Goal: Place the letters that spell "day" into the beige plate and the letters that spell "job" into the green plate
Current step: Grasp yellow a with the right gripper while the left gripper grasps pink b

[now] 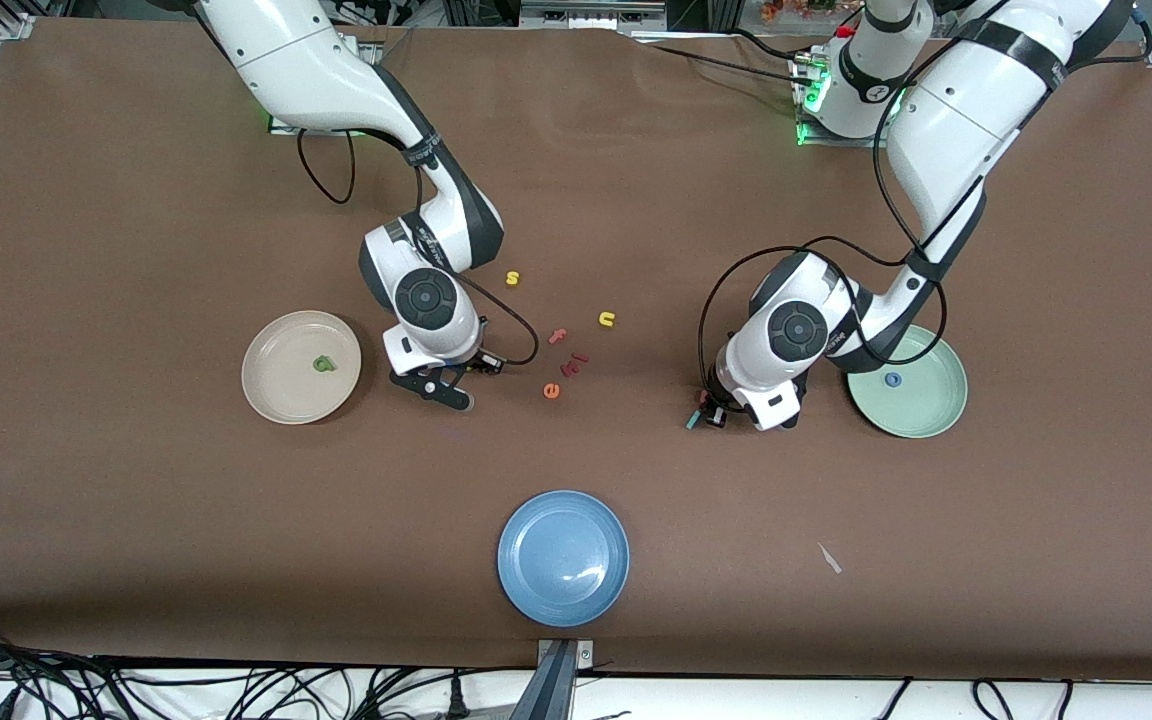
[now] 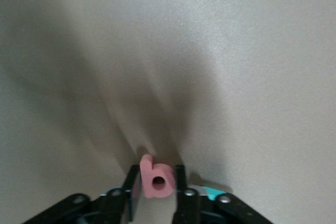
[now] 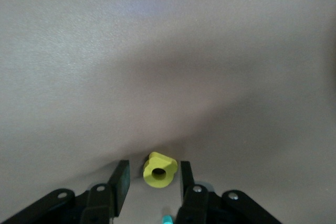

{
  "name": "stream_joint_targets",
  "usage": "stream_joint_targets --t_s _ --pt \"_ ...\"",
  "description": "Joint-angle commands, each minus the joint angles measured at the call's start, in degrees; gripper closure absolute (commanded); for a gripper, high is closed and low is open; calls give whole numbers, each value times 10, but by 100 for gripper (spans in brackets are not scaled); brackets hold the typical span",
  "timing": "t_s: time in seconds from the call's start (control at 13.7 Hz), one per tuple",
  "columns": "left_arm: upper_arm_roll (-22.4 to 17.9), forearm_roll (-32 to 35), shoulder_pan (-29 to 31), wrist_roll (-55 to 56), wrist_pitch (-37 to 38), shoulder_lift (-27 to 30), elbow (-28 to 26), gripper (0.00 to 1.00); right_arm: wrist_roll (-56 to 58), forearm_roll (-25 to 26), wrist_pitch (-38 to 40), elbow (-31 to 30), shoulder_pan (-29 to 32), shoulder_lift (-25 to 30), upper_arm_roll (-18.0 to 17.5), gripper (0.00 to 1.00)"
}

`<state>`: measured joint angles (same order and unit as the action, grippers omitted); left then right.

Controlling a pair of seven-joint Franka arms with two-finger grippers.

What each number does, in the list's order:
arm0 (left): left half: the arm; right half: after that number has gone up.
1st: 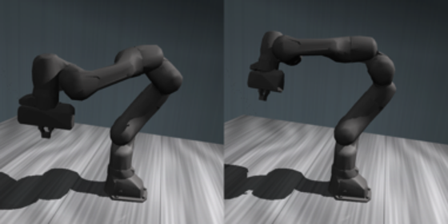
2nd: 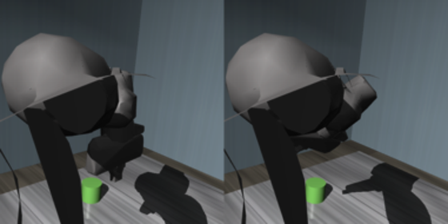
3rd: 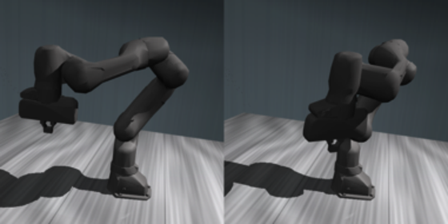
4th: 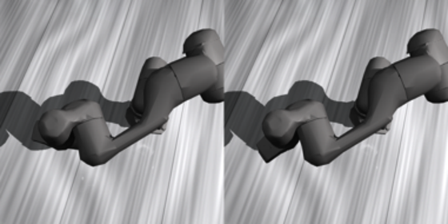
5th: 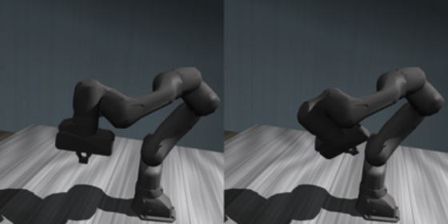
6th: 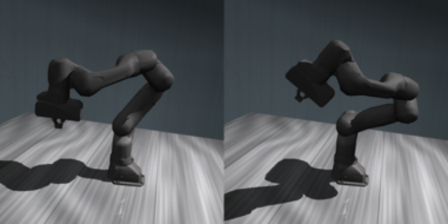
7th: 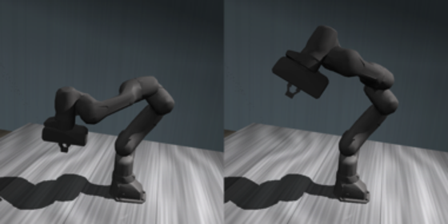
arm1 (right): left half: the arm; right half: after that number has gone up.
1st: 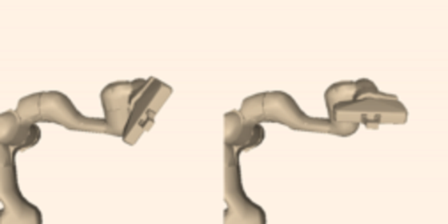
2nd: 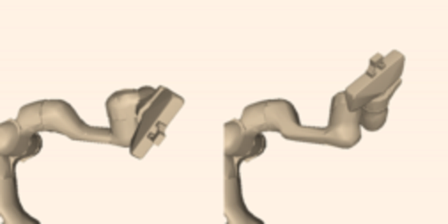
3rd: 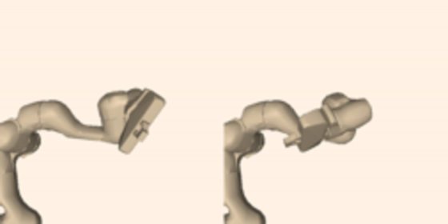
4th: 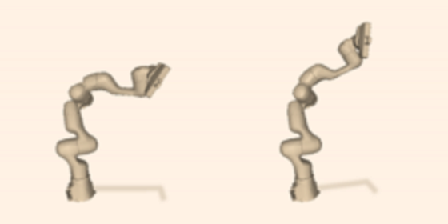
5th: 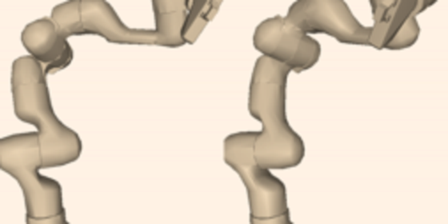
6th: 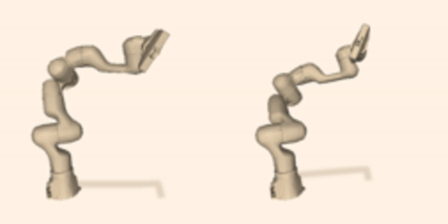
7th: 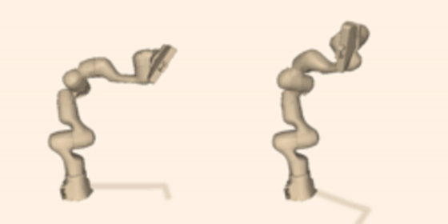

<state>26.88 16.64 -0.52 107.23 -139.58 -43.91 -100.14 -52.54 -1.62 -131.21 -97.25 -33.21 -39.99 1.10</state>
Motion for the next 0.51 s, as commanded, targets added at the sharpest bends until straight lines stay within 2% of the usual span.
stream_joint_targets --t_s 0.0,0.07,0.15,0.22,0.44 --pt "-5 23 1 -17 4 -3 -1 100 -5 -7 -11 3 -2 -10 1 53" --pt "-5 22 5 -43 6 2 -1 100 -5 -6 -12 0 -2 -11 1 64" --pt "-3 22 21 -73 9 12 -1 100 -4 -6 -12 0 -2 -11 1 82" --pt "4 20 38 -106 24 28 -1 100 -4 -5 -10 2 -3 -10 1 94" --pt "36 7 94 -250 115 78 1 100 11 -1 2 6 -2 11 5 96"
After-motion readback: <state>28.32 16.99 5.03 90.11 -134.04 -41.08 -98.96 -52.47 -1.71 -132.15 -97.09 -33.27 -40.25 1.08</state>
